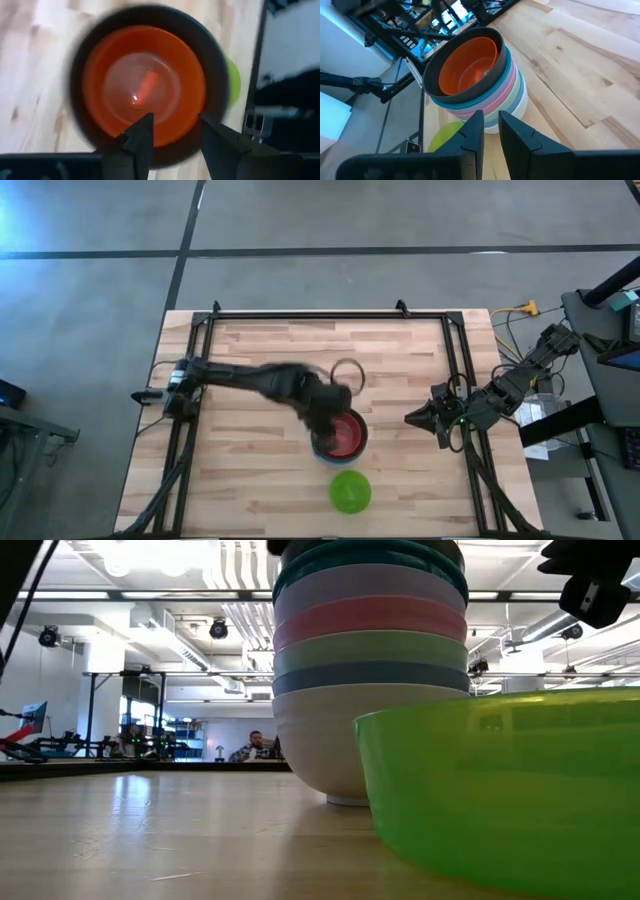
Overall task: Nest bowls inside each other
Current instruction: Stack the orange bowl on top of the black bowl
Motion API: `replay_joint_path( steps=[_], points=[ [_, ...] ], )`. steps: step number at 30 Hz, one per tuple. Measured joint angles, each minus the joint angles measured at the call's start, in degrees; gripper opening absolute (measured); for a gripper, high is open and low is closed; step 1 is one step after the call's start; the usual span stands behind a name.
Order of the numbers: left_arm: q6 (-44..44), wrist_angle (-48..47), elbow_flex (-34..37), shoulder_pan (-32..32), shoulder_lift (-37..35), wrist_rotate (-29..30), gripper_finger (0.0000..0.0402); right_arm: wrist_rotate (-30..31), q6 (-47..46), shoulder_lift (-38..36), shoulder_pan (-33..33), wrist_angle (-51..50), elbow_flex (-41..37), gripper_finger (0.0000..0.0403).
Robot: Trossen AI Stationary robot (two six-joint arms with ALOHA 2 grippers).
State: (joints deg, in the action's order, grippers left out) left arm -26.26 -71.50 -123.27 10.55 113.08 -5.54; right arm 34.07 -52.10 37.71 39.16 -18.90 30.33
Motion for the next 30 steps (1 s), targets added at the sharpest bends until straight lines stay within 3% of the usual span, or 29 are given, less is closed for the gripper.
replay_joint_path(
  steps=[3, 9, 12, 20, 26, 30],
  points=[
    [4.1, 0.8, 1.4, 4.0, 0.0, 2.6, 0.0125, -0.5, -0.1, 0.0, 0.0, 0.0, 0.0, 0.0054],
    [5.0, 2.6, 1.8, 10.3, 0.0, 17.7, 0.0095, -1.5, -0.3, 0.5, 0.0, -0.2, 0.0, 0.0054],
    [6.1, 4.0, 1.8, 11.1, -0.1, 20.6, 0.0079, -1.5, 0.0, 1.0, 0.0, -0.1, 0.0, 0.0054],
    [5.7, 6.5, 2.7, 10.8, 0.0, 15.9, 0.0006, -4.1, 0.6, 1.7, 0.0, -0.1, 0.0, 0.0054],
    [5.7, 9.6, 4.8, 10.3, 0.1, 8.7, 0.0001, -4.3, 0.7, 1.8, 0.0, -0.1, -0.1, 0.0054],
    [5.6, 10.7, 5.6, 10.1, 0.1, 7.9, 0.0, -4.5, 0.7, 1.8, 0.0, -0.1, -0.1, 0.0054]
  ],
)
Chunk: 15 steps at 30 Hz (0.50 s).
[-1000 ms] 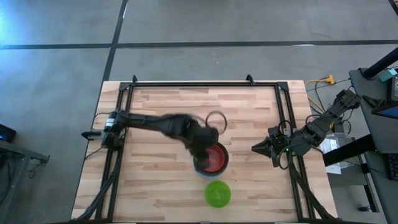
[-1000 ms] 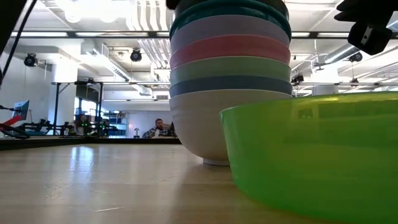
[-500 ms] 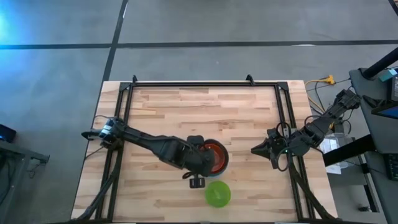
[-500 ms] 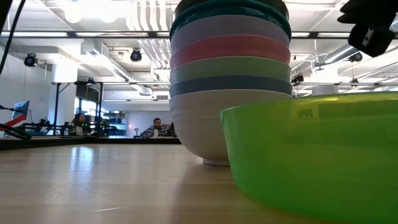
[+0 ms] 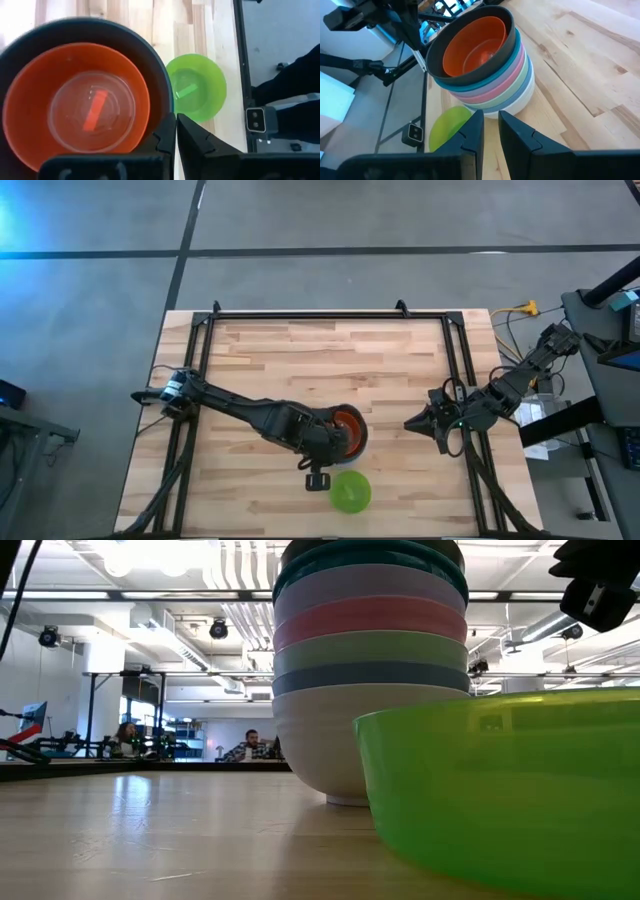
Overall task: Nest bowls inside each other
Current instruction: Stack the orange bowl on top of the black bowl
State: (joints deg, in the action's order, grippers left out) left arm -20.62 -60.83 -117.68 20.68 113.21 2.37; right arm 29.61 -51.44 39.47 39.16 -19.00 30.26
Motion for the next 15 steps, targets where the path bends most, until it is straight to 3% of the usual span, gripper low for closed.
replay_joint_path(
  steps=[15],
  points=[
    [0.0, 3.2, 2.9, -0.4, 0.0, -4.2, 0.0, -0.1, -0.6, 0.0, 0.0, 0.0, 0.0, 0.0054]
  ],
)
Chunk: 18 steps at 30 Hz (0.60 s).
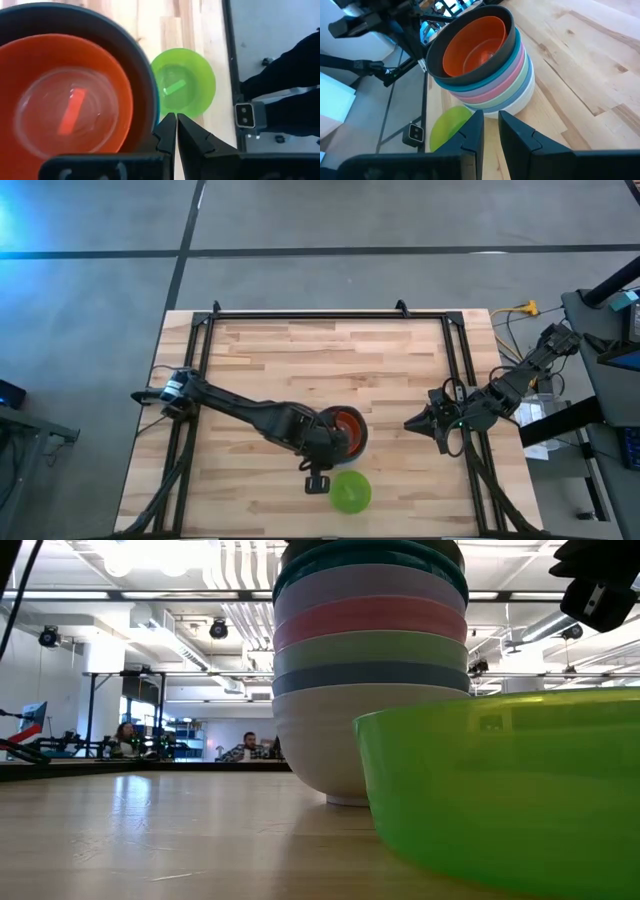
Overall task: Nest bowls inside each other
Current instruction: Stack the orange bowl on top of the black bowl
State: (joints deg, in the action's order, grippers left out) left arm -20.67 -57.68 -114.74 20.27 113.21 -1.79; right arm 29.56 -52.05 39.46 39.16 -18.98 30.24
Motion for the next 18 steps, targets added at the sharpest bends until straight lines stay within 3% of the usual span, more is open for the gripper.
replay_joint_path(
  steps=[18],
  points=[
    [-1.3, -0.3, 2.1, -0.1, -1.3, 1.4, 0.0, 0.1, -1.6, 0.1, 2.1, 0.5, 0.0, 0.0054]
  ],
)
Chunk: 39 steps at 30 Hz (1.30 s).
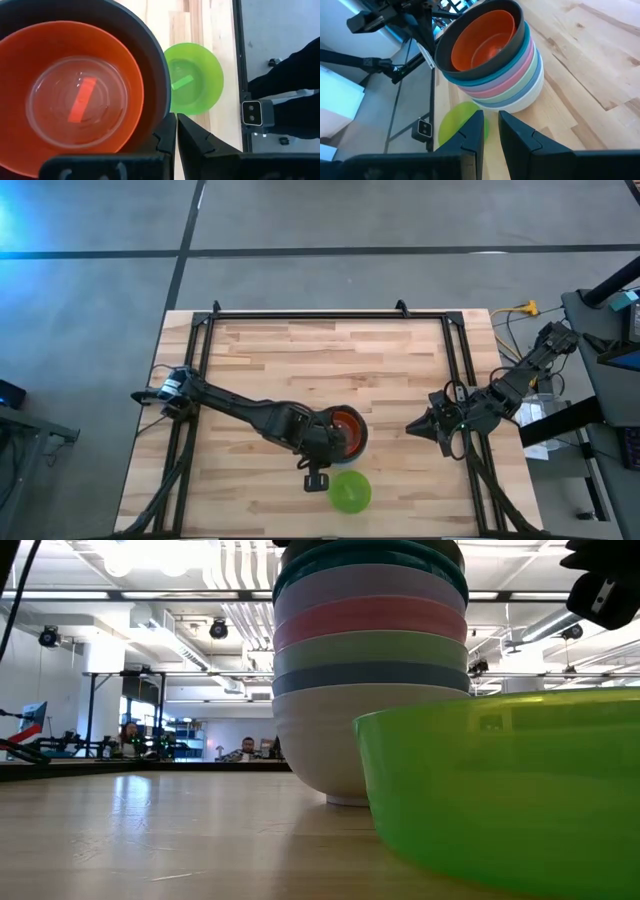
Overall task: Nest bowls inside each other
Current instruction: Stack the orange bowl on top of the black bowl
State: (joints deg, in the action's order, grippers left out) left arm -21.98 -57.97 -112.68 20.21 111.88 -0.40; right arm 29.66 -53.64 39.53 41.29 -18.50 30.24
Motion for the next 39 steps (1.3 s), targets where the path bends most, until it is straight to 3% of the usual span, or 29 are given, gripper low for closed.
replay_joint_path(
  steps=[13, 23, 29, 39],
  points=[
    [0.0, 1.9, 2.9, -1.0, -0.2, -3.7, 0.0, 0.4, -0.4, 0.0, 0.0, 0.4, 0.0, 0.0054],
    [0.1, 1.9, 2.1, -0.8, -1.4, 0.0, 0.0, 0.4, -0.4, 0.0, 0.0, 1.1, 0.1, 0.0054],
    [-0.2, 3.5, 4.1, -1.1, -1.4, -3.2, 0.0, 0.4, -0.4, 0.0, 0.0, 1.1, 0.1, 0.0054],
    [-0.1, 2.2, 4.2, -1.4, -2.0, -2.1, 0.0, 0.4, -0.4, 0.0, 0.0, 1.0, 0.1, 0.0054]
  ],
)
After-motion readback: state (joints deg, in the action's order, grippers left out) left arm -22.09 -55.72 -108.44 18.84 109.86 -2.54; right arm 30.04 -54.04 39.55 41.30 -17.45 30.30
